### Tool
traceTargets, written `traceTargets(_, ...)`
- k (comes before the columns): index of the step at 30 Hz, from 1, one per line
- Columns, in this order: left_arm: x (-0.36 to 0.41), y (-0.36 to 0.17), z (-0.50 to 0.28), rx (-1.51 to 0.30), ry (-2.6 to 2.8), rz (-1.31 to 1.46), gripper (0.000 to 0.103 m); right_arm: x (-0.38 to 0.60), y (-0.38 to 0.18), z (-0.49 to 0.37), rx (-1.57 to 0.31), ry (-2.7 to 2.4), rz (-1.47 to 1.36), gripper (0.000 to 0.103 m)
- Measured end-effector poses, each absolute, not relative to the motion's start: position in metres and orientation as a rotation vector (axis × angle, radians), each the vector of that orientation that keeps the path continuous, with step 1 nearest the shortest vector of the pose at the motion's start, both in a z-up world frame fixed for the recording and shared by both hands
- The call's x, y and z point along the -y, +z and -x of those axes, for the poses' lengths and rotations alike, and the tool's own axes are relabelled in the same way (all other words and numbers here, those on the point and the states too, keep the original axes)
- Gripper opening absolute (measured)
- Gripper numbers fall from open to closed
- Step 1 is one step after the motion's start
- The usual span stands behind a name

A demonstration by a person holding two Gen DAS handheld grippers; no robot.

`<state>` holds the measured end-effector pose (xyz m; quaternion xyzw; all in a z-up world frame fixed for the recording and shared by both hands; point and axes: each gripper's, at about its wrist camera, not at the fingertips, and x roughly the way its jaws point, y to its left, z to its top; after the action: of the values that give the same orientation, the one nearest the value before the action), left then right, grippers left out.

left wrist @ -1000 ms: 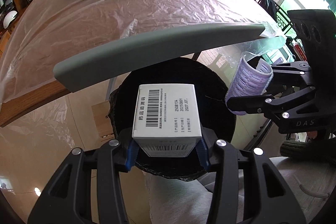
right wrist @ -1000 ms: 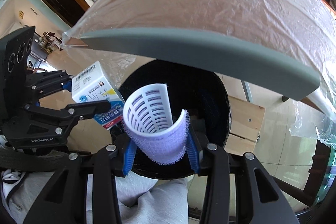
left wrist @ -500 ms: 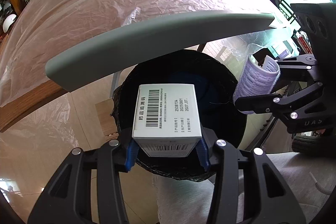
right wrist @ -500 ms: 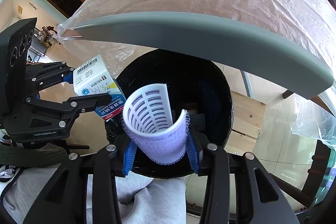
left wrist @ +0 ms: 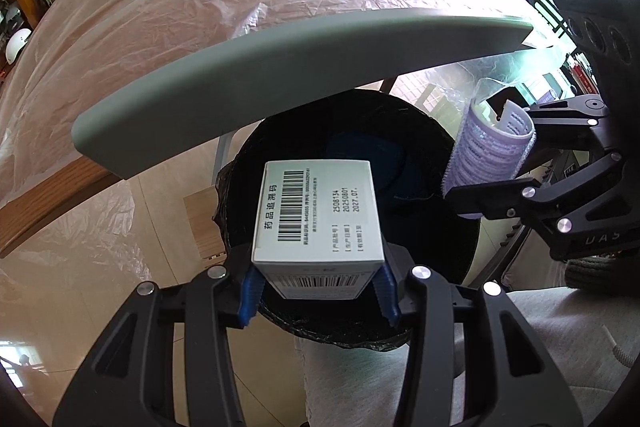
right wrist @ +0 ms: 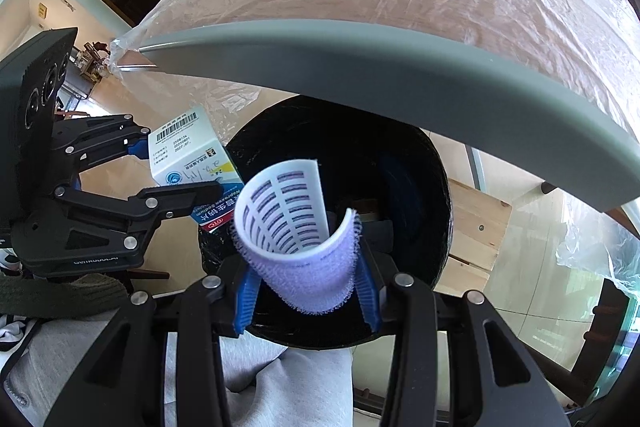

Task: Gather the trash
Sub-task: 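Carry the medicine box and lavender cup over the black bin, then open both tools over the bin and swing back to the table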

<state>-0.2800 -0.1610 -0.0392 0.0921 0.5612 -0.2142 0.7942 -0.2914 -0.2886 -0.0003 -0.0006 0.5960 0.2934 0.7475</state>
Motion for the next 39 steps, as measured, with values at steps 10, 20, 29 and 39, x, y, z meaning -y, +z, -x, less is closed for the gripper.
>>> traceTargets(10, 0.163, -0.044, 0.273, -1.213, -0.458, -0.207, 0.047, 0.281, -0.005, 0.286, -1.317, 0.646, 0.006, 0.041)
traceTargets(20, 0.170, -0.043, 0.272, -1.214, -0.460, -0.218, 0.047, 0.283, -0.009, 0.286, -1.323, 0.645, 0.002, 0.041)
traceTargets(29, 0.176, -0.044, 0.274, -1.211, -0.461, -0.220, 0.047, 0.281, -0.012, 0.285, -1.335, 0.634, 0.011, 0.041)
traceTargets(39, 0.175, -0.044, 0.273, -1.200, -0.485, -0.203, 0.047, 0.281, -0.011, 0.285, -1.332, 0.624, 0.016, 0.042)
